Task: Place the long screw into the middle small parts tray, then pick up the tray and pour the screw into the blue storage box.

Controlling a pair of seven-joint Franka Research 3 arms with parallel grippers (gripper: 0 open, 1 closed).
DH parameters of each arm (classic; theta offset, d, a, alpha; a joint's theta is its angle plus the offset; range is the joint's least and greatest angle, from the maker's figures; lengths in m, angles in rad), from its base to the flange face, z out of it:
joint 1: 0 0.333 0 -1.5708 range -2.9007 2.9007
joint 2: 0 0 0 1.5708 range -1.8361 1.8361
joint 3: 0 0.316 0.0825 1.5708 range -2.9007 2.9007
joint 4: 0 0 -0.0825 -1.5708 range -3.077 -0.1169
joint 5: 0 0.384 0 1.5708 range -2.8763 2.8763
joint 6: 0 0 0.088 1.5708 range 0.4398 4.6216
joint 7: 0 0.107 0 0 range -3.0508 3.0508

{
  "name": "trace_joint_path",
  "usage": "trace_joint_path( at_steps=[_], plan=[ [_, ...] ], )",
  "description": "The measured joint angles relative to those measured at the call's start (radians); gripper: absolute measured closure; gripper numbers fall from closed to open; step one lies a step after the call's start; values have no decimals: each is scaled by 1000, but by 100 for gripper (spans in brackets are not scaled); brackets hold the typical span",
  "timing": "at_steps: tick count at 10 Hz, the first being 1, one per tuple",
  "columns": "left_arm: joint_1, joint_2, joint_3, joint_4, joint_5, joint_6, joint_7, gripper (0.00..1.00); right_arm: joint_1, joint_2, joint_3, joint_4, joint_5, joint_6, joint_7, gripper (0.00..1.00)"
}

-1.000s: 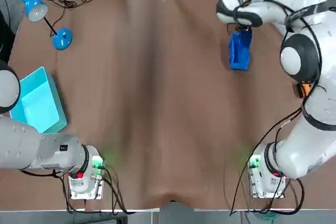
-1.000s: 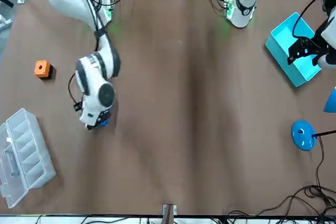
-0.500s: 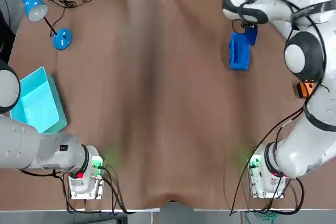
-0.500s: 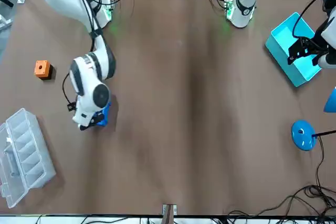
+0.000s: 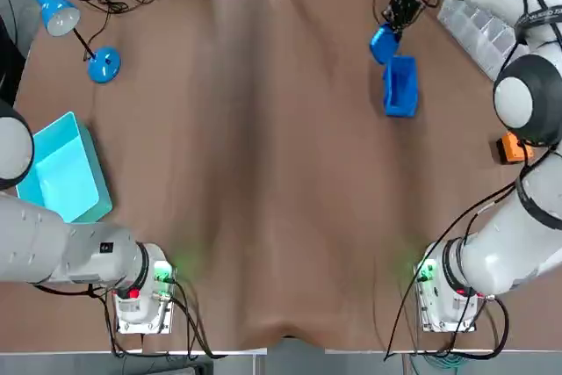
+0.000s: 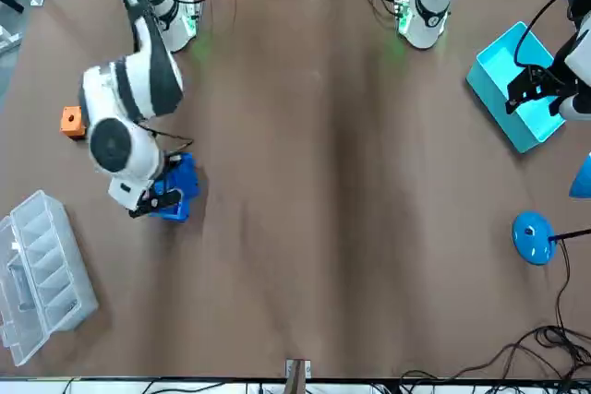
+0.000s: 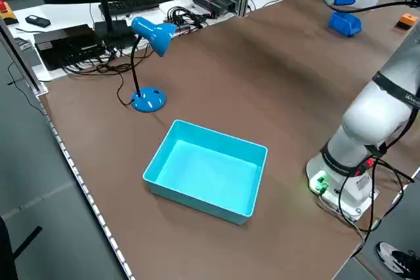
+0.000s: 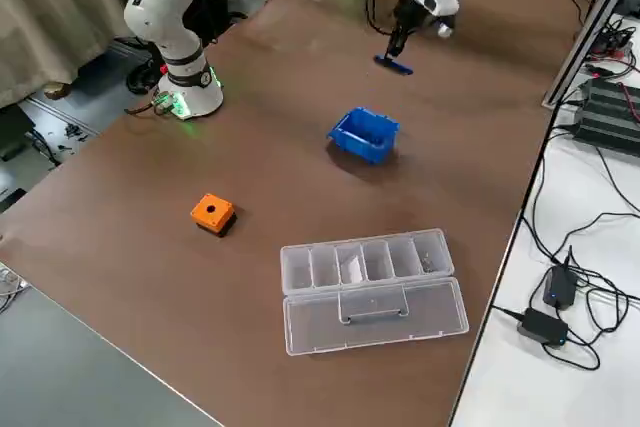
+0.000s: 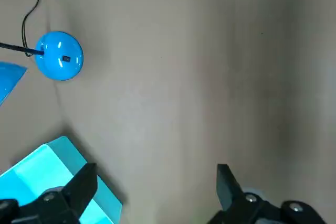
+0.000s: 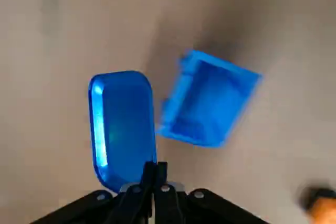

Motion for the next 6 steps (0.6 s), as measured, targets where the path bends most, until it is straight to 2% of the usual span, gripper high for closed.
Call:
trace_joint_path(
  at_steps=[3, 5, 6],
  plan=[
    [0, 0, 0, 0, 0, 0, 0, 0, 10, 6, 7, 10, 230, 116, 139, 96],
    [0, 0, 0, 0, 0, 0, 0, 0, 80, 37, 13, 9, 348, 239, 302, 96],
    [0, 0, 0, 0, 0, 0, 0, 0, 128, 69, 15, 8, 385, 336, 373, 96]
  ],
)
